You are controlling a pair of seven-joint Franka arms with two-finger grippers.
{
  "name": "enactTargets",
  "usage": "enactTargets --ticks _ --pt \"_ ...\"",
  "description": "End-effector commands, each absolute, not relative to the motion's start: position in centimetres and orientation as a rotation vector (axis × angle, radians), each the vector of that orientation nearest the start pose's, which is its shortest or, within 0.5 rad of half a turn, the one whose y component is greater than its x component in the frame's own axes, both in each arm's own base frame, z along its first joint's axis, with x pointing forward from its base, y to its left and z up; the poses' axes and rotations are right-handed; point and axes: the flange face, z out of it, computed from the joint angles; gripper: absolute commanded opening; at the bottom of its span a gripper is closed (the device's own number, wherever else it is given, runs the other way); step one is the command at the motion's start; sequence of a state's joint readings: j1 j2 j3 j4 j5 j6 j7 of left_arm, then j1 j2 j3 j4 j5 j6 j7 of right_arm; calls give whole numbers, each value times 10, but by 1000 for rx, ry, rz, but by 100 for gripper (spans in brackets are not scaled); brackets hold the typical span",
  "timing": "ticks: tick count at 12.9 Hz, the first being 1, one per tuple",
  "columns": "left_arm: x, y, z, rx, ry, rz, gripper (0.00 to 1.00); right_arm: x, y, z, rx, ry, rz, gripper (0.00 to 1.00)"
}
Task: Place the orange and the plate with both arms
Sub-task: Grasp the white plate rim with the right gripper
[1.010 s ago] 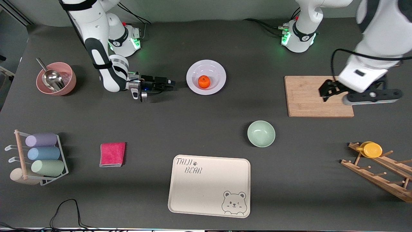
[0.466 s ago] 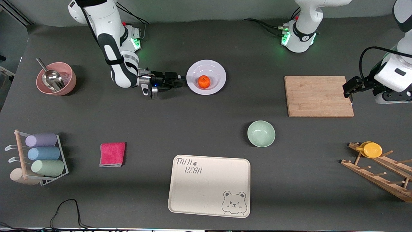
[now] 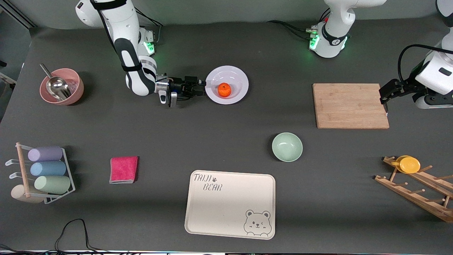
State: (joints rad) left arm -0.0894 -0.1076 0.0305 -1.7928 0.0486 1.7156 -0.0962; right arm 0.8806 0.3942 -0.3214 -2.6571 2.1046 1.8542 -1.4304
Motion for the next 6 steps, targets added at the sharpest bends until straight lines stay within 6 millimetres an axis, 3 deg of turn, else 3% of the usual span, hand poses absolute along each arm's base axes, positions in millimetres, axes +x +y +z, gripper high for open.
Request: enactTargets --ticks 1,5,6 --pt "523 -16 596 -3113 -48 -43 100 273 253 99 -1868 -40 -62 99" --pt "522 -9 593 -3119 -73 -13 100 272 253 95 -1874 -50 -83 92" --pt "521 1 592 -3141 -111 0 100 268 255 91 -1879 -59 -87 91"
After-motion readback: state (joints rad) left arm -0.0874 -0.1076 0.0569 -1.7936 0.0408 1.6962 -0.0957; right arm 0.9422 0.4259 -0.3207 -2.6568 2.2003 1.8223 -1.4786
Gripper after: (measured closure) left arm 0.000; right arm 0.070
